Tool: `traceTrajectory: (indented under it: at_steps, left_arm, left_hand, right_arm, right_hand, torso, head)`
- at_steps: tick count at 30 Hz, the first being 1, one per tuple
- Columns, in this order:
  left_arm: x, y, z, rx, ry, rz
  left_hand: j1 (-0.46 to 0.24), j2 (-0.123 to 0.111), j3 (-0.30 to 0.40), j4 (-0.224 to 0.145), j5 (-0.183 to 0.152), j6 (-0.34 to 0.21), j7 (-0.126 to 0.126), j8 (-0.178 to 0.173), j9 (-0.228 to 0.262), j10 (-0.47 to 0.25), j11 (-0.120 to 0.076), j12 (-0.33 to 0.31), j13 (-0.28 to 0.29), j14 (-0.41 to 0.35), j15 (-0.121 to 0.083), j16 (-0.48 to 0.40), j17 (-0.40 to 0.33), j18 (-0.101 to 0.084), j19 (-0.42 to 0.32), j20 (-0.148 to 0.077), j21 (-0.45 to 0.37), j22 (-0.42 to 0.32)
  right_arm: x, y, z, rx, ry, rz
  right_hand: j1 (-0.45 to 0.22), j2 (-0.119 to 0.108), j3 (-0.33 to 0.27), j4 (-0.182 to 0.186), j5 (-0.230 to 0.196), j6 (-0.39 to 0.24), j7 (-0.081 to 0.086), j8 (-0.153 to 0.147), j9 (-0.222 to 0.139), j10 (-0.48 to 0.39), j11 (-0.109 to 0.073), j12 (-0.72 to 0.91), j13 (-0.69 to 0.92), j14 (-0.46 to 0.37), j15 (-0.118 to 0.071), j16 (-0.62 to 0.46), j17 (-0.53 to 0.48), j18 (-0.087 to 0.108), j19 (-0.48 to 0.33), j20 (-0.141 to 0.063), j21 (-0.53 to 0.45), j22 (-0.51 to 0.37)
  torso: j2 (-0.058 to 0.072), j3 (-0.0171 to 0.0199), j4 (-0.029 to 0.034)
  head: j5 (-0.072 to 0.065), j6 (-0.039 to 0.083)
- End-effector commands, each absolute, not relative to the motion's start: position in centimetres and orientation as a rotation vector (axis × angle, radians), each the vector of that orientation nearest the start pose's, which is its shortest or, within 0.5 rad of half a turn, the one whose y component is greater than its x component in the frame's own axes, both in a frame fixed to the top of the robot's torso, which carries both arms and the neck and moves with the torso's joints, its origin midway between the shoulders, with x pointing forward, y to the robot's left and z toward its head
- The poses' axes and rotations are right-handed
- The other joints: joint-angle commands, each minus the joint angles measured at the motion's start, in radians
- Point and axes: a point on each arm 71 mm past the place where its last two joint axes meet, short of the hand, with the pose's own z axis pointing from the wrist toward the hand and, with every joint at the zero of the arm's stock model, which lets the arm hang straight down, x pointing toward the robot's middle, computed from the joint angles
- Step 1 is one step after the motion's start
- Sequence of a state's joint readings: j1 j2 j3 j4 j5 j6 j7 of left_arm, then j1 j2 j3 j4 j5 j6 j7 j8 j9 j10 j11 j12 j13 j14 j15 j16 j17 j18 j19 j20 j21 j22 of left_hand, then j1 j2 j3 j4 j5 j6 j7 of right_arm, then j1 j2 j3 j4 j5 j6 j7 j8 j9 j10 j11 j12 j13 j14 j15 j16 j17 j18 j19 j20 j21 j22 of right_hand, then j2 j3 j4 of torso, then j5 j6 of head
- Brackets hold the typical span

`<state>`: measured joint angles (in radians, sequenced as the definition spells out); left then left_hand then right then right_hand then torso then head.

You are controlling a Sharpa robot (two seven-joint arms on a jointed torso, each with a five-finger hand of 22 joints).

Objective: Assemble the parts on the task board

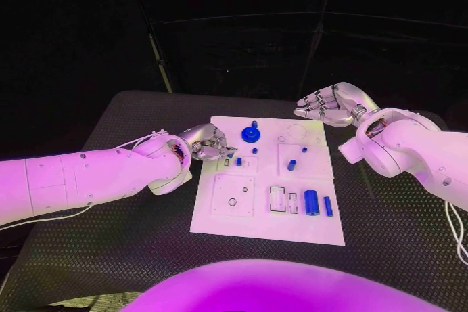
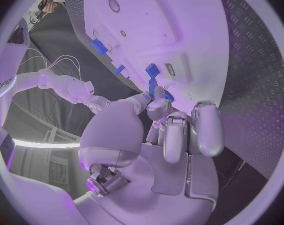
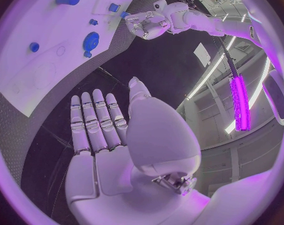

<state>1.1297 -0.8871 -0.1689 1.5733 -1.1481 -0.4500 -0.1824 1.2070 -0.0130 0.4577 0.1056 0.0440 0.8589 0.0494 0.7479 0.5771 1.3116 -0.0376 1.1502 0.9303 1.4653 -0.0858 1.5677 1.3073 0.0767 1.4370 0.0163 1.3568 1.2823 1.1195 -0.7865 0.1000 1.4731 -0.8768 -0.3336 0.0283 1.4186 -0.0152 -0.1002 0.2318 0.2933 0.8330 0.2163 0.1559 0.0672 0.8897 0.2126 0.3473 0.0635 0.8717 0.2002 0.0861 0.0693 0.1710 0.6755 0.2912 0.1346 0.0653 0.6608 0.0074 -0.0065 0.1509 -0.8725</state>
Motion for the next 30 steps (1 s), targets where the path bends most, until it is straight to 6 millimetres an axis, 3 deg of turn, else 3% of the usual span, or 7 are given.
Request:
traceTrajectory:
  at_steps: [1,30]
  left_arm:
    - [44.4,22.1,-25.8,-0.221,1.837,-0.656]
    - [44.3,22.7,-27.4,-0.246,1.989,-0.522]
  left_hand:
    - [0.004,-0.008,0.122,-0.119,0.003,-0.007,-0.015,0.005,0.001,0.005,-0.001,-0.004,-0.001,0.105,-0.008,0.003,0.263,-0.011,0.007,-0.001,0.003,0.001]
    - [0.002,-0.011,0.131,-0.119,0.003,-0.006,-0.015,0.006,0.001,0.006,-0.001,-0.004,-0.001,0.105,-0.008,0.003,0.263,-0.01,0.006,-0.001,0.001,-0.001]
  right_arm:
    - [50.0,-19.0,-17.6,0.425,1.665,1.075]
    - [50.0,-18.9,-17.7,0.422,1.667,1.079]
  right_hand:
    - [0.001,0.007,0.005,-0.002,0.006,-0.002,0.052,0.0,0.0,-0.005,0.002,-0.002,-0.001,-0.008,-0.001,-0.006,-0.001,-0.014,-0.008,0.0,-0.003,0.001]
    - [0.0,0.008,0.005,-0.002,0.006,-0.002,0.052,0.0,0.0,-0.005,0.002,-0.001,-0.001,-0.008,-0.001,-0.006,-0.002,-0.014,-0.008,0.0,-0.004,0.001]
  torso:
    - [0.0,0.0005,-0.0009]
    - [0.0,0.0008,-0.0006]
  head:
    - [0.003,0.0]
    - [0.003,0.0]
